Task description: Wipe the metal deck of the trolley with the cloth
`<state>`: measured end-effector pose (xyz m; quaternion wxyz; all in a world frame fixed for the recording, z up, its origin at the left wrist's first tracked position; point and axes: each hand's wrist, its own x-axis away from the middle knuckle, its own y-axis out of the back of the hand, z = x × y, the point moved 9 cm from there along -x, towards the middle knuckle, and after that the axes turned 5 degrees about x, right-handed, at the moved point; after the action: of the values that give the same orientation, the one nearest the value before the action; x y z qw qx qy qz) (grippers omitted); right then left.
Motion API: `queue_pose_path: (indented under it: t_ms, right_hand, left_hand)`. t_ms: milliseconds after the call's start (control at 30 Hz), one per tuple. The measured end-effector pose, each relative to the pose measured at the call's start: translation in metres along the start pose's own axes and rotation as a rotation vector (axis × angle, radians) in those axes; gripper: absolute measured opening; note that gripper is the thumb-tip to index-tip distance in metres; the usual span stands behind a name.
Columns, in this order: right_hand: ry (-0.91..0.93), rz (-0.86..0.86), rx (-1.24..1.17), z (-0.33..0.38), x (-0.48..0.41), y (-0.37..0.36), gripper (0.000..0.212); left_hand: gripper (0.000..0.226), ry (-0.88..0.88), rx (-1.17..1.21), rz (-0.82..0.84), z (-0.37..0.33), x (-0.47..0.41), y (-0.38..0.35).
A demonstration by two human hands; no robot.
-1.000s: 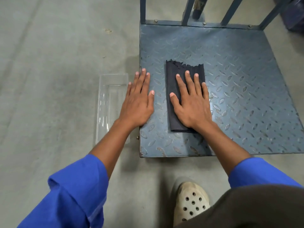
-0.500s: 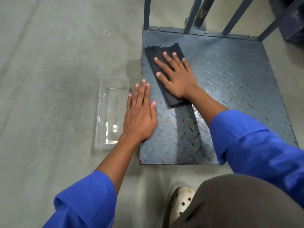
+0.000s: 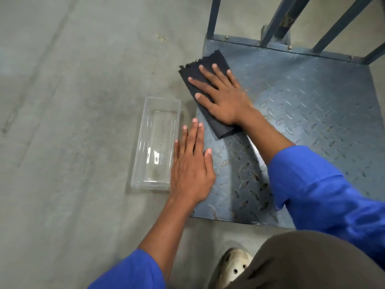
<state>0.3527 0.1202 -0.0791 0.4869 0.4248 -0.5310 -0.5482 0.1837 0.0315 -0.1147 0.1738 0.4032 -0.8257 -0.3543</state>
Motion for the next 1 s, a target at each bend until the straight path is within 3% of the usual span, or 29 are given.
queue_pose_path:
  t_ms: [100,333,500,700,867,1000]
  right_hand:
    - [0.088,-0.004,-0.007,0.005,-0.001,-0.002,0.054]
    - [-0.111,0.012,-0.047,-0.039,-0.062,0.013,0.057]
    - [0.063,0.017,-0.009,0.005,-0.029,-0.001,0.056]
    - [-0.248,-0.019,-0.025,-0.076,-0.042,0.019,0.057]
    - [0.057,0.007,0.005,-0.001,-0.008,-0.001,0.053]
    - [-0.056,0.010,-0.009,-0.045,-0.037,0.015,0.059]
  left_hand:
    - [0.066,0.012,-0.017,-0.011,0.001,0.000,0.000]
    - [0.066,0.008,0.023,-0.006,0.002,0.000,0.000]
    - [0.067,0.016,0.039,-0.015,0.005,-0.002,-0.001]
    - [0.066,0.021,0.053,0.005,0.003,-0.002,-0.001]
    - [0.067,0.025,0.052,-0.007,0.002,-0.004,-0.001]
    - [0.066,0.017,0.055,-0.004,0.003,-0.003,-0.001]
